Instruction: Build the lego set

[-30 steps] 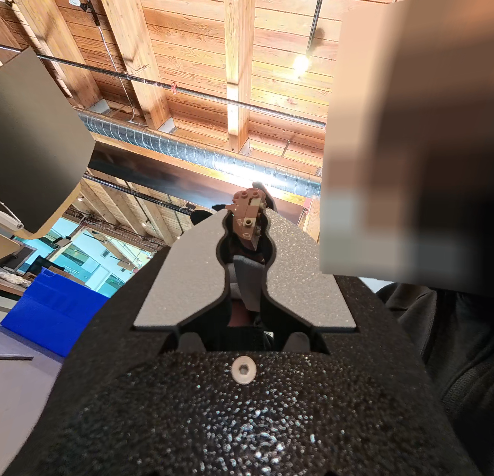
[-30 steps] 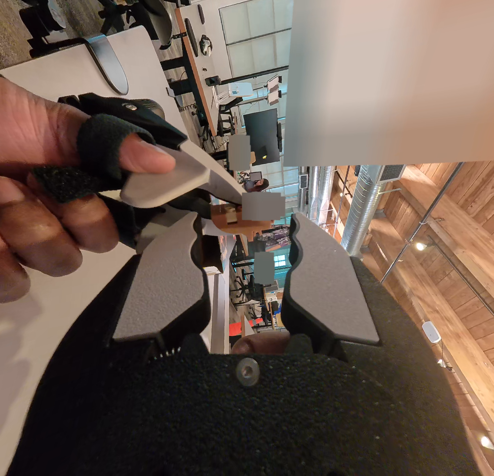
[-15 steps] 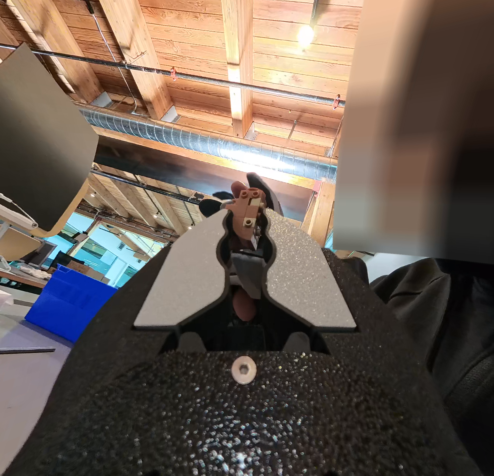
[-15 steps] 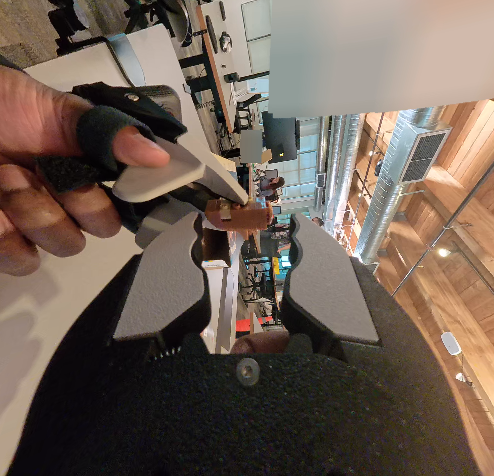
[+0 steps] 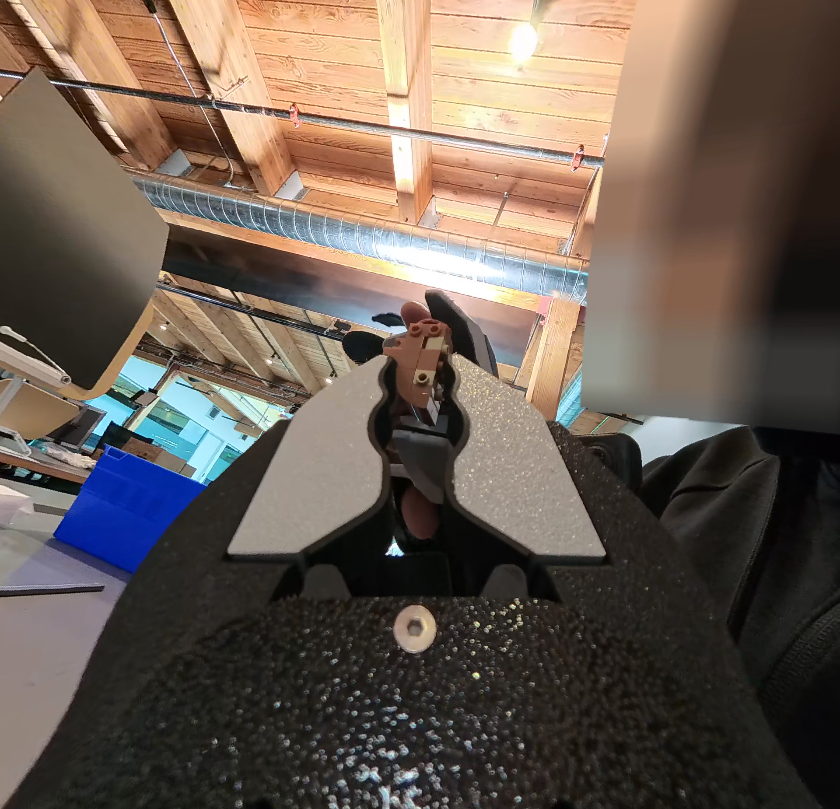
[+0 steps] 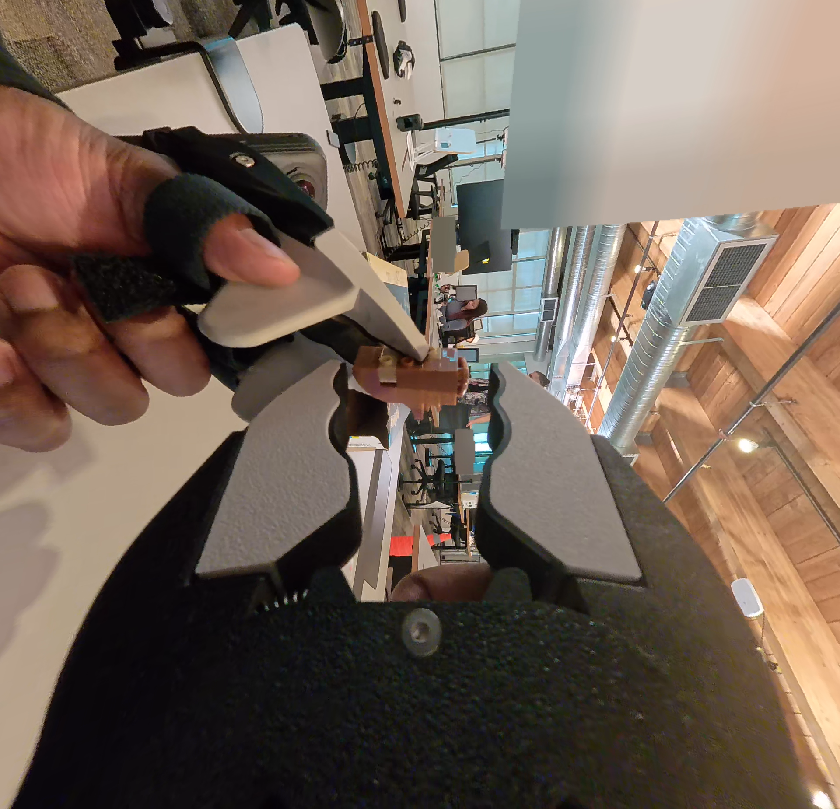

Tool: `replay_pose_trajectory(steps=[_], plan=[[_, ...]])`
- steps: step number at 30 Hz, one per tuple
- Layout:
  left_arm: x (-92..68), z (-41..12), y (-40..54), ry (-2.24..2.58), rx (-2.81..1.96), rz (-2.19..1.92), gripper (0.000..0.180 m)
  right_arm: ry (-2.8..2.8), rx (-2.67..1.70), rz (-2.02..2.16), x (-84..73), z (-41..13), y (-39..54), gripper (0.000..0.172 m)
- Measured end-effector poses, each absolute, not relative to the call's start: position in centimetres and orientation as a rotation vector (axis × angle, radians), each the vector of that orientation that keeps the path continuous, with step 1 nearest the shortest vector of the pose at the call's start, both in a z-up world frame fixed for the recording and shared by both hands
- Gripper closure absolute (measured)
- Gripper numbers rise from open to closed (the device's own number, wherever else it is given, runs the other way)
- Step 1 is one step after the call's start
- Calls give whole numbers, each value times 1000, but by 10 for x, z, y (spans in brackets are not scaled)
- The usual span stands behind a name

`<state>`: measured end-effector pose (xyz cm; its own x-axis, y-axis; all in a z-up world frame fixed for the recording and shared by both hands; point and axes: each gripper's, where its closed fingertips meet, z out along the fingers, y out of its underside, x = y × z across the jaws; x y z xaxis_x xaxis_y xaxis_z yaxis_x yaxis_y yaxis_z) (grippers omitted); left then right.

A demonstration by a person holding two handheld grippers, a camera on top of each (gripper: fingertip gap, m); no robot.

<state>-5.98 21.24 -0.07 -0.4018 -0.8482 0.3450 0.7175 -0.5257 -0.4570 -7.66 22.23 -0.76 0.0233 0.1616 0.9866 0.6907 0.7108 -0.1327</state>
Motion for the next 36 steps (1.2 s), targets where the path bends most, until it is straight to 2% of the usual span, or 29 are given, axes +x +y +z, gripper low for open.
replay_pose_trajectory(steps=[5, 9, 36], plan=[[-59, -1, 211, 302, -680, -2021, 161, -1531, -729, -474, -75, -8, 222, 115], [-58, -1, 211, 308, -688, -2014, 161, -1553, -728, -485, -73, -12, 222, 124], [-47, -9, 213, 331, -781, -2024, 161, -1623, -805, -507, -63, -21, 226, 126]])
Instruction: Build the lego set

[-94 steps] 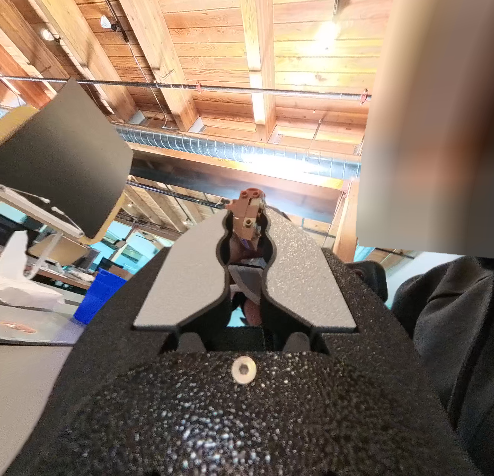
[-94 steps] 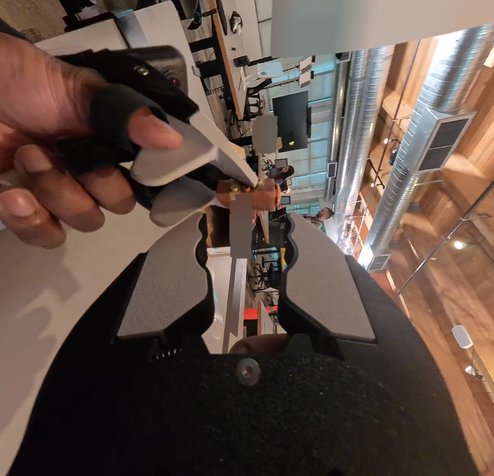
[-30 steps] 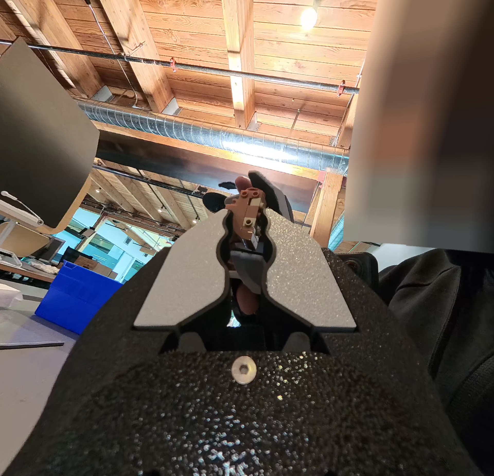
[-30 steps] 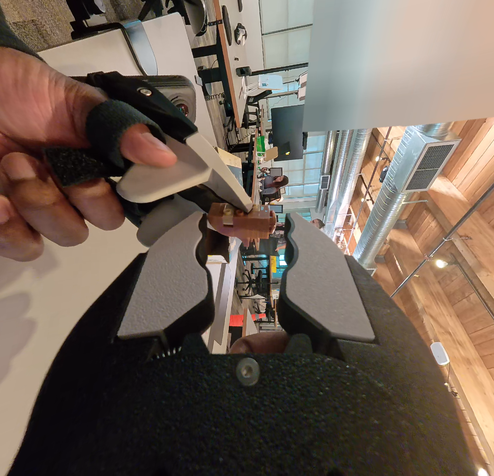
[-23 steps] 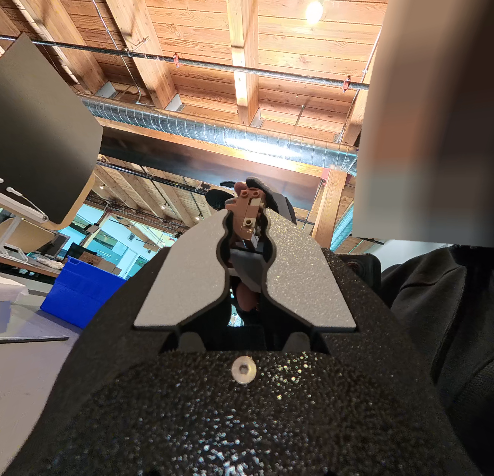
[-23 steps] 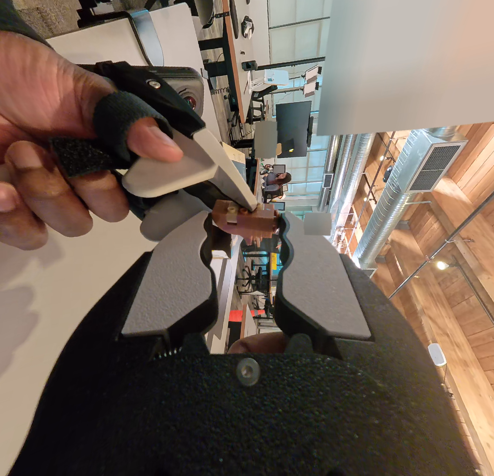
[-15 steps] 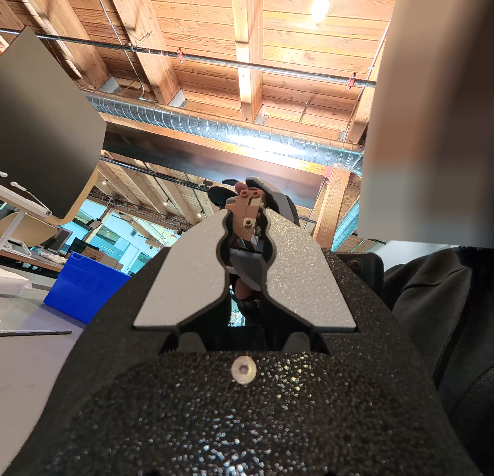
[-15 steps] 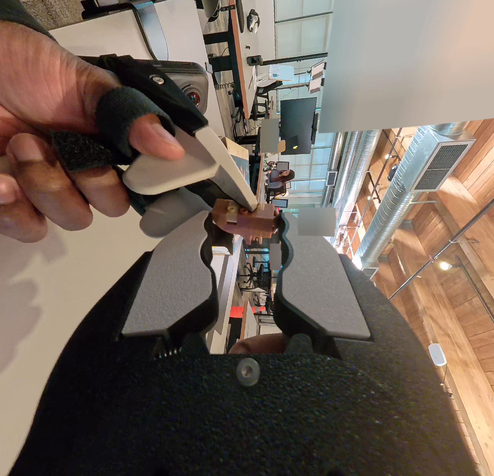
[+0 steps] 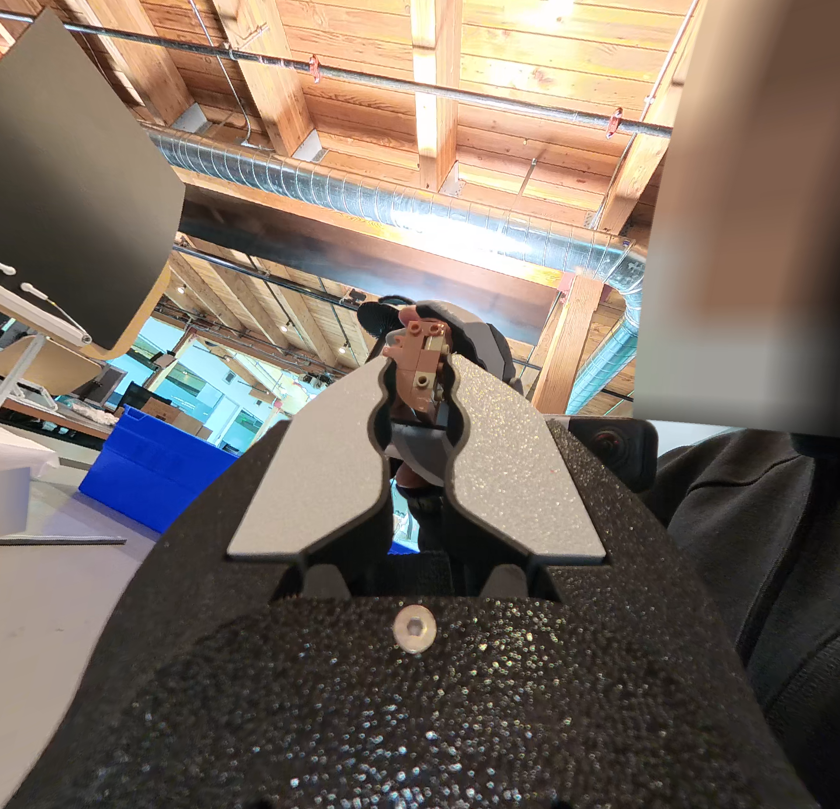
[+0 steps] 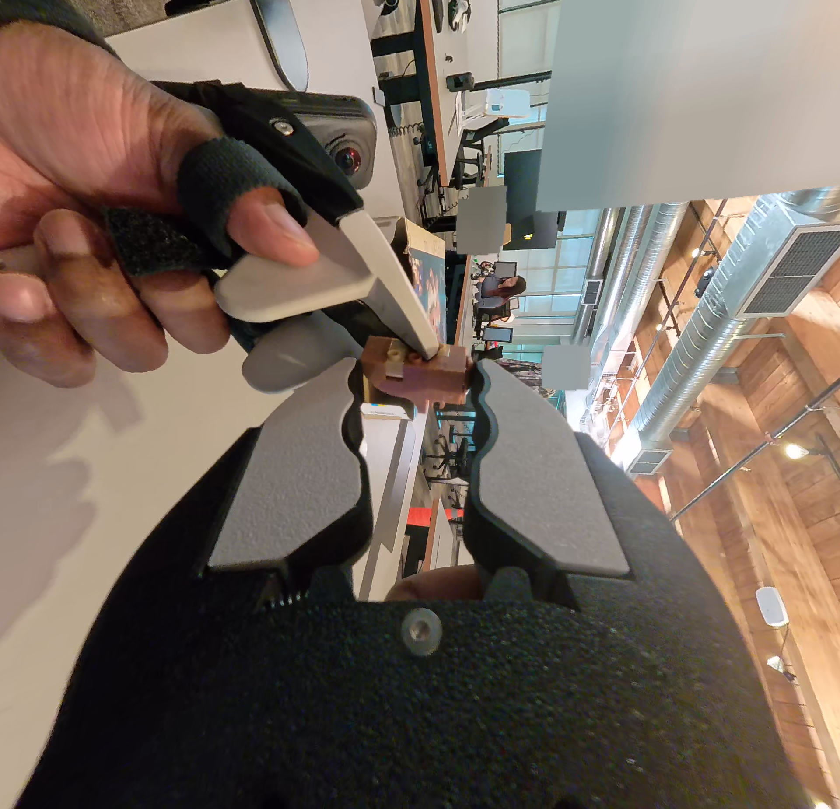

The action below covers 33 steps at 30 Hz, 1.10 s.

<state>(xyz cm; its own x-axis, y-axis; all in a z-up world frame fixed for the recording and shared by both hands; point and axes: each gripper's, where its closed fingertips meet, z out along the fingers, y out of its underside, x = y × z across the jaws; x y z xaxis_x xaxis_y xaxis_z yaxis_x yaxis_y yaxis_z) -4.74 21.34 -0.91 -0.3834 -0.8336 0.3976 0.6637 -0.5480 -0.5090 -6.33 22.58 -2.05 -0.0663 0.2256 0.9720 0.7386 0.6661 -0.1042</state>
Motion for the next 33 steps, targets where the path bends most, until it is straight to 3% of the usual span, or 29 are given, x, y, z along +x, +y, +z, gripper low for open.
replay_pose_trajectory(steps=[19, 21, 23, 33], plan=[[-45, -11, 216, 319, -804, -2034, 161, -1516, -872, -488, -62, -22, 229, 125], [-47, -12, 220, 291, -807, -2037, 161, -1436, -912, -476, -58, -20, 232, 111], [-49, -11, 221, 280, -799, -2053, 161, -1343, -938, -424, -52, -15, 231, 107], [-47, -10, 217, 299, -772, -2133, 161, -1301, -908, -422, -55, -18, 227, 111]])
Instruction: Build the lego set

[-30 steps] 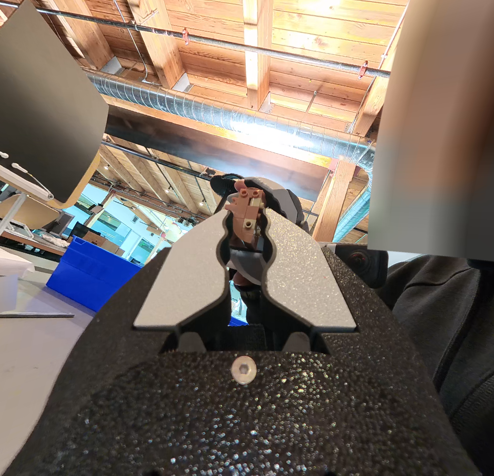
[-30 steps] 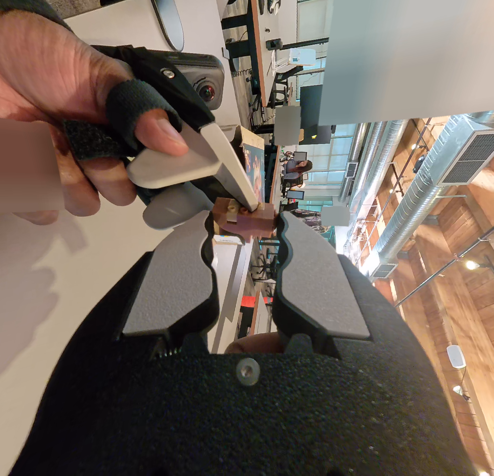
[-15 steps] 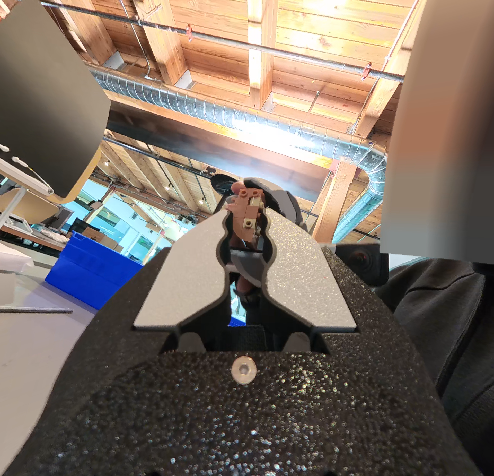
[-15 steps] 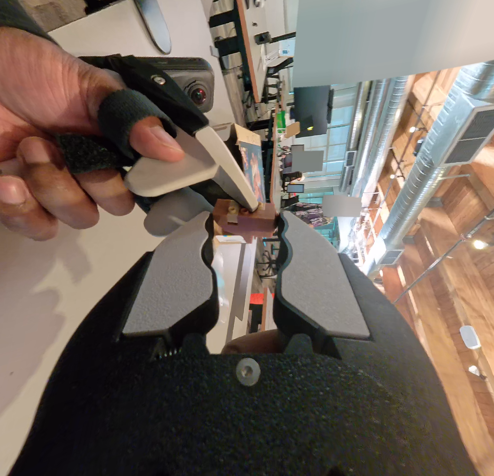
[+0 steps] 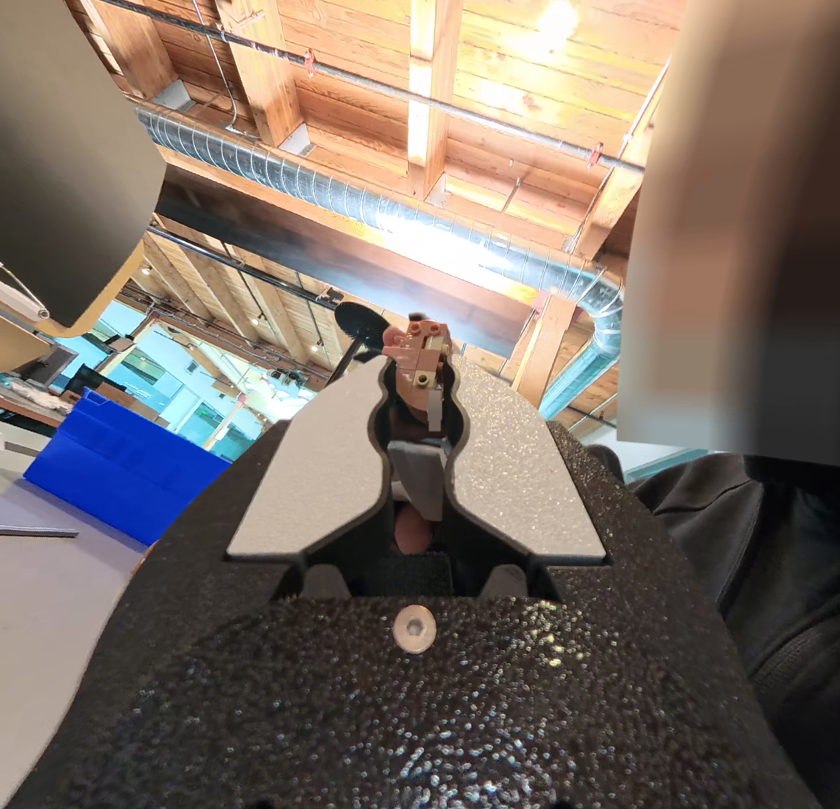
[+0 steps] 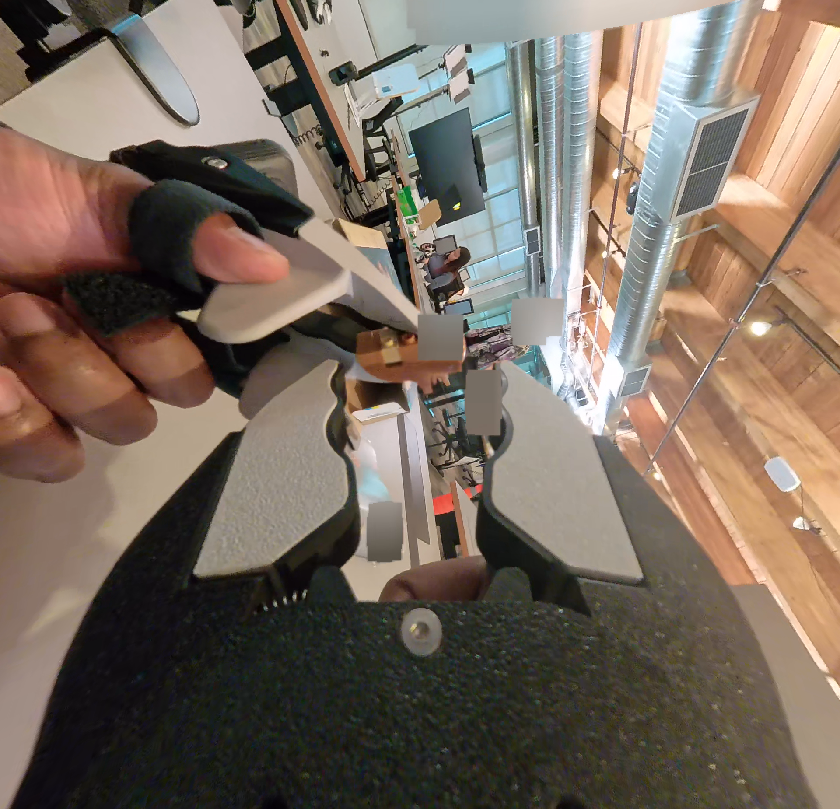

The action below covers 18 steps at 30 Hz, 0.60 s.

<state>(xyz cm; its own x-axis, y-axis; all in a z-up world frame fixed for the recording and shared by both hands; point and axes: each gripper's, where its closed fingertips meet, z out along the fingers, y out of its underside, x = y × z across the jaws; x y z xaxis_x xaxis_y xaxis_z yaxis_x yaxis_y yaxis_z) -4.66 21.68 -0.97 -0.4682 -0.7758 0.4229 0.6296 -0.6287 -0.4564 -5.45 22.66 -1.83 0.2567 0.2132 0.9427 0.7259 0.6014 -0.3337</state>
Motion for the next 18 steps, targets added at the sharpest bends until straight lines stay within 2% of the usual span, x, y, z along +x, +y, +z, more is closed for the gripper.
replay_pose_trajectory(steps=[6, 18], plan=[[-37, -12, 213, 360, -827, -2075, 161, -1335, -875, -416, -55, -22, 224, 126], [-24, -21, 213, 407, -942, -2027, 161, -1353, -933, -353, -41, -30, 225, 127]])
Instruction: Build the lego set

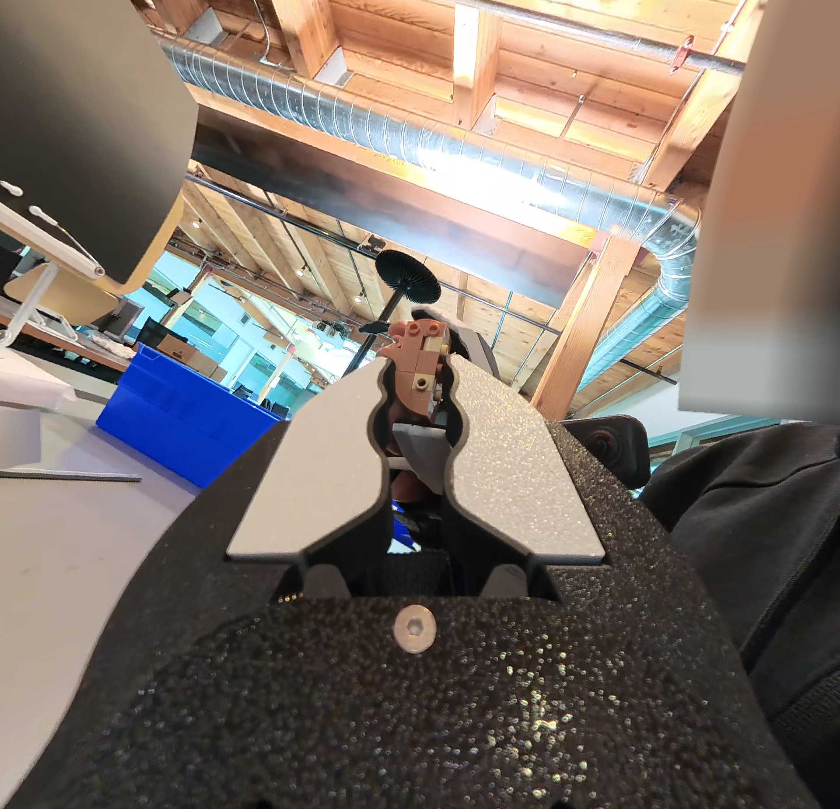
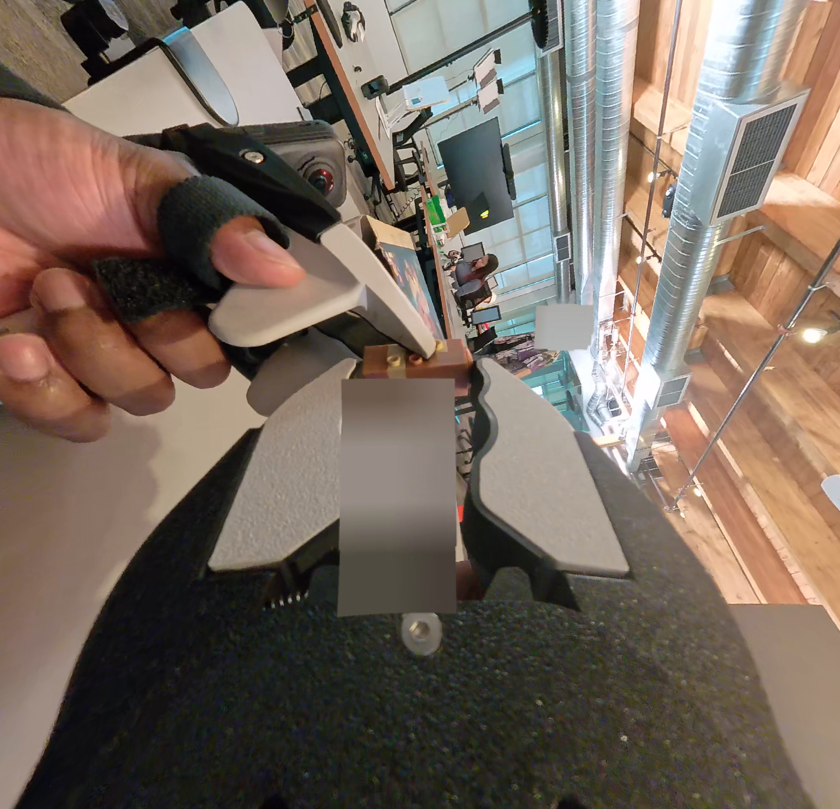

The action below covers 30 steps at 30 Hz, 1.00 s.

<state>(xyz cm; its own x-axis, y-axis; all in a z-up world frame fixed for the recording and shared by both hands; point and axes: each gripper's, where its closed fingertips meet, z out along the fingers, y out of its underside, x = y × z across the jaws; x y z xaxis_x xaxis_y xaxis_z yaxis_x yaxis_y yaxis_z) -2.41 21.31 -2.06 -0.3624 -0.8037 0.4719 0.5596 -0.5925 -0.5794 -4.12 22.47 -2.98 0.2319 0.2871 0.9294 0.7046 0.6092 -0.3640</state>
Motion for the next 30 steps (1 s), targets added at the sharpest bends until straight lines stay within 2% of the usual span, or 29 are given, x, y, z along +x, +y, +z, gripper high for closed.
replay_pose_trajectory(steps=[6, 9, 15, 19, 30], plan=[[-24, -20, 214, 399, -947, -2017, 161, -1270, -968, -337, -40, -28, 227, 125], [-24, -19, 212, 444, -939, -1950, 161, -1191, -1048, -214, -32, -30, 227, 107], [-25, -14, 219, 635, -941, -1720, 161, -1014, -1266, 126, 0, -48, 230, 108], [-22, -14, 228, 834, -927, -1641, 161, -890, -1406, 297, 22, -61, 237, 114], [24, -26, 236, 1518, -760, -1752, 161, -525, -1526, 583, 77, -65, 256, 150]])
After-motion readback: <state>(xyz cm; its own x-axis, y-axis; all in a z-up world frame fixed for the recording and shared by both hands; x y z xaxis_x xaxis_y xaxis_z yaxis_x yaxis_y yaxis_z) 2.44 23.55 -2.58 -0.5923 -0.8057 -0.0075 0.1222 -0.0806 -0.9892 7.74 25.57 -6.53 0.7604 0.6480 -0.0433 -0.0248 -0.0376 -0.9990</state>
